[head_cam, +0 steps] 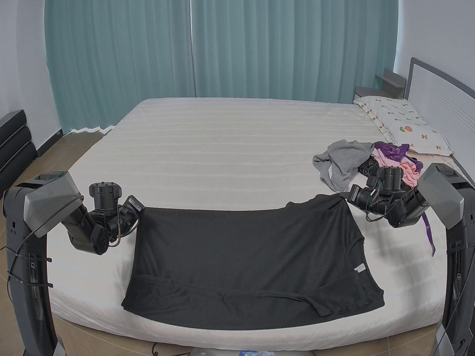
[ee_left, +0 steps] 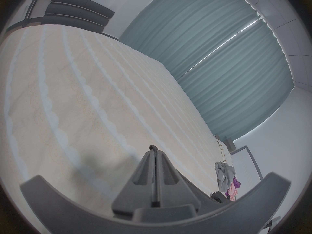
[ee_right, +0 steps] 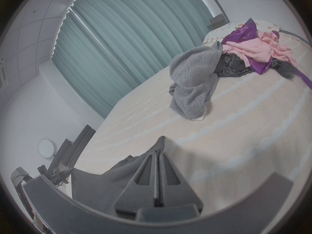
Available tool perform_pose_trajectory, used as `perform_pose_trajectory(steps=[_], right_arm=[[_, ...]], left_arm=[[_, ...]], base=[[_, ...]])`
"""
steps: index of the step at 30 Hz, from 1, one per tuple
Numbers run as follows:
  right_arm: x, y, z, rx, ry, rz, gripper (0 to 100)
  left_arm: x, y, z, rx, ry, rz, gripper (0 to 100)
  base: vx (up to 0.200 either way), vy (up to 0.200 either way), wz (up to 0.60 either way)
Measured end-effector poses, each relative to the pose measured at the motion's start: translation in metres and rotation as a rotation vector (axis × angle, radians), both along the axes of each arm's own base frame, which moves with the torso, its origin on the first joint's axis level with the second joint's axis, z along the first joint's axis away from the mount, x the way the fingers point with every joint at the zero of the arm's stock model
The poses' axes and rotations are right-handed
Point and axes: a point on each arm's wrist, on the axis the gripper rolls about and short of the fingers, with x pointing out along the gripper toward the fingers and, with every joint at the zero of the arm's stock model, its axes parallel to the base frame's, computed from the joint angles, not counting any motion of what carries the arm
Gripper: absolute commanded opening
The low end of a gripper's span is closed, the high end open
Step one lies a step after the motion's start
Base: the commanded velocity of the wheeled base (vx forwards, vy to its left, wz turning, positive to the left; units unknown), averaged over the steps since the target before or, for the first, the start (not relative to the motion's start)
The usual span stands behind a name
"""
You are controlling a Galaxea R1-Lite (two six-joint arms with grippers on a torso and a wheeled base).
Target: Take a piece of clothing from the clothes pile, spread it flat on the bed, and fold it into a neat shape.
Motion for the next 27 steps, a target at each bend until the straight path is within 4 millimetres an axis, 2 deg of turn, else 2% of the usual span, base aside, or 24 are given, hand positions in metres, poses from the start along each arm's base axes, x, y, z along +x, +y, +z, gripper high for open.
perform_pose_trajectory(steps=[12, 27], right_arm=[[-0.004, -0.001, 0.012, 0.030, -0.021, -0.059, 0], [-0.024, -0.002, 0.014, 0.041, 0.027, -0.053, 0]], left_arm=[[0.000, 0.002, 0.008, 0.009, -0.044, 0.026, 0], [-0.010, 0.000, 0.007, 0.009, -0.019, 0.014, 0]], base=[[0.000, 0.000, 0.00], [0.000, 0.000, 0.00]])
